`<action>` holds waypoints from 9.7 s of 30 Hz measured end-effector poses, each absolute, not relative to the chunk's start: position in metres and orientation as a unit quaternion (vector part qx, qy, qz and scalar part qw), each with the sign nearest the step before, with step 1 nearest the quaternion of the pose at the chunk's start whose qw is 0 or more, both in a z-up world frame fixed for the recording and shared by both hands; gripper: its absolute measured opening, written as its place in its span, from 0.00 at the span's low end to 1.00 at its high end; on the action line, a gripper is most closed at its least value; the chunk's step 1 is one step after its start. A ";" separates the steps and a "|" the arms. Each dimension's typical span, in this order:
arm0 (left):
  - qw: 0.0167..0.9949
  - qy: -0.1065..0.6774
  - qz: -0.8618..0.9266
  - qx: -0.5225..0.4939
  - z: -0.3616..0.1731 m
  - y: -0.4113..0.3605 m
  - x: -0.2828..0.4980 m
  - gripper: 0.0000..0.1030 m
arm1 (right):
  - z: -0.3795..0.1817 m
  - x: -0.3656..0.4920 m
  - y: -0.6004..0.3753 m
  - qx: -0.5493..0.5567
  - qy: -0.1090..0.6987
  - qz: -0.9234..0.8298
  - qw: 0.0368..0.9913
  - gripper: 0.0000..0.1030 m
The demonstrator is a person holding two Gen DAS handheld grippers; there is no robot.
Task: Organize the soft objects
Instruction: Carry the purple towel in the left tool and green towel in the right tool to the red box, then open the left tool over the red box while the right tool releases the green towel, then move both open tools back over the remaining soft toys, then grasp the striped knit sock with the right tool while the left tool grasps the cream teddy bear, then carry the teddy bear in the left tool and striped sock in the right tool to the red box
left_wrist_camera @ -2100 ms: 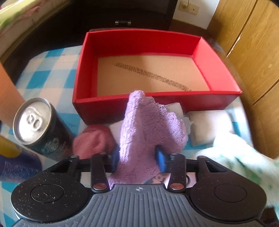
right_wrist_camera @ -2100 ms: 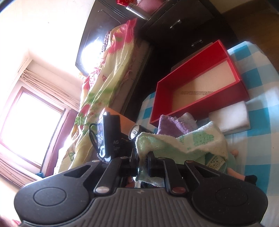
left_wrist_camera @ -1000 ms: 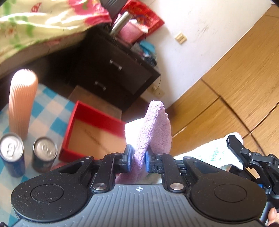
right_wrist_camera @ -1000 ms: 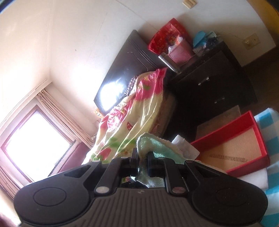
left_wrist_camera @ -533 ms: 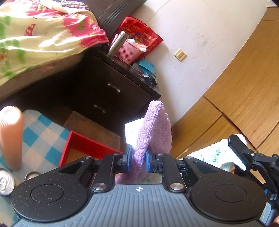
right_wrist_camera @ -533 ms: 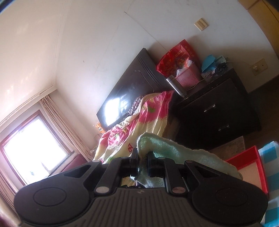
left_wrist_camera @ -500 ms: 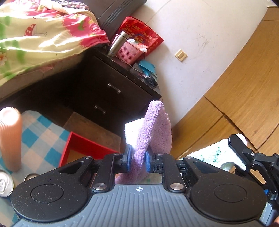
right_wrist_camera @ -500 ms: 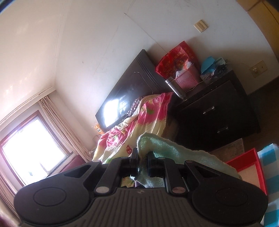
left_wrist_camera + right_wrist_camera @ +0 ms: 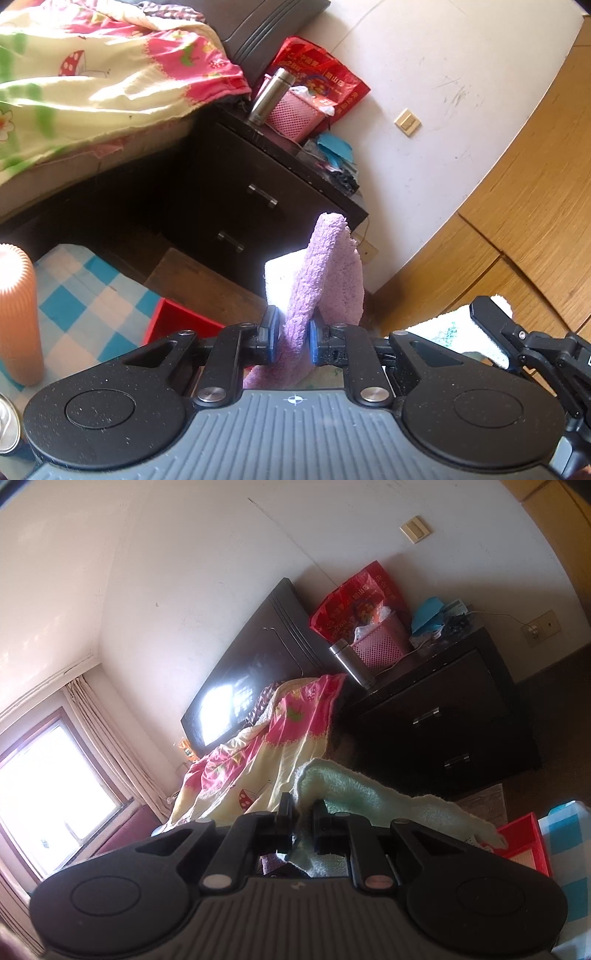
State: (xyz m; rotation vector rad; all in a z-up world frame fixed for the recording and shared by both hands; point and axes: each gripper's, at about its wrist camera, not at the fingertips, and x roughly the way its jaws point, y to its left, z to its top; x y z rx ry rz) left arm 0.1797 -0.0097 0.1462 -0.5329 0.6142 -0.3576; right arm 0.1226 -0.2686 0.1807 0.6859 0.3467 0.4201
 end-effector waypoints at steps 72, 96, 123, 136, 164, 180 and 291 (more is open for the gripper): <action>0.895 0.388 -0.095 -0.200 0.062 -0.025 0.232 0.36 | 0.081 0.204 -0.294 0.252 0.357 0.065 0.897 0.48; 0.899 0.383 -0.121 -0.176 0.089 0.006 0.163 0.48 | 0.119 0.148 -0.270 0.278 0.362 0.126 0.881 0.49; 0.866 0.455 -0.153 -0.140 0.058 0.029 0.103 0.54 | 0.091 0.069 -0.244 0.191 0.428 0.158 0.869 0.49; 0.851 0.495 -0.135 -0.115 0.032 0.046 0.071 0.58 | 0.075 0.055 -0.223 0.153 0.460 0.196 0.852 0.49; 0.815 0.552 -0.107 -0.141 -0.002 0.073 0.067 0.64 | 0.038 0.018 -0.111 0.001 0.502 0.366 0.783 0.51; 0.797 0.586 -0.094 -0.112 -0.024 0.045 0.088 0.69 | -0.017 0.025 -0.086 -0.148 0.458 0.345 0.806 0.51; 0.903 0.357 -0.174 -0.166 0.150 0.024 0.101 0.57 | 0.143 0.062 -0.215 0.167 0.308 0.262 0.899 0.03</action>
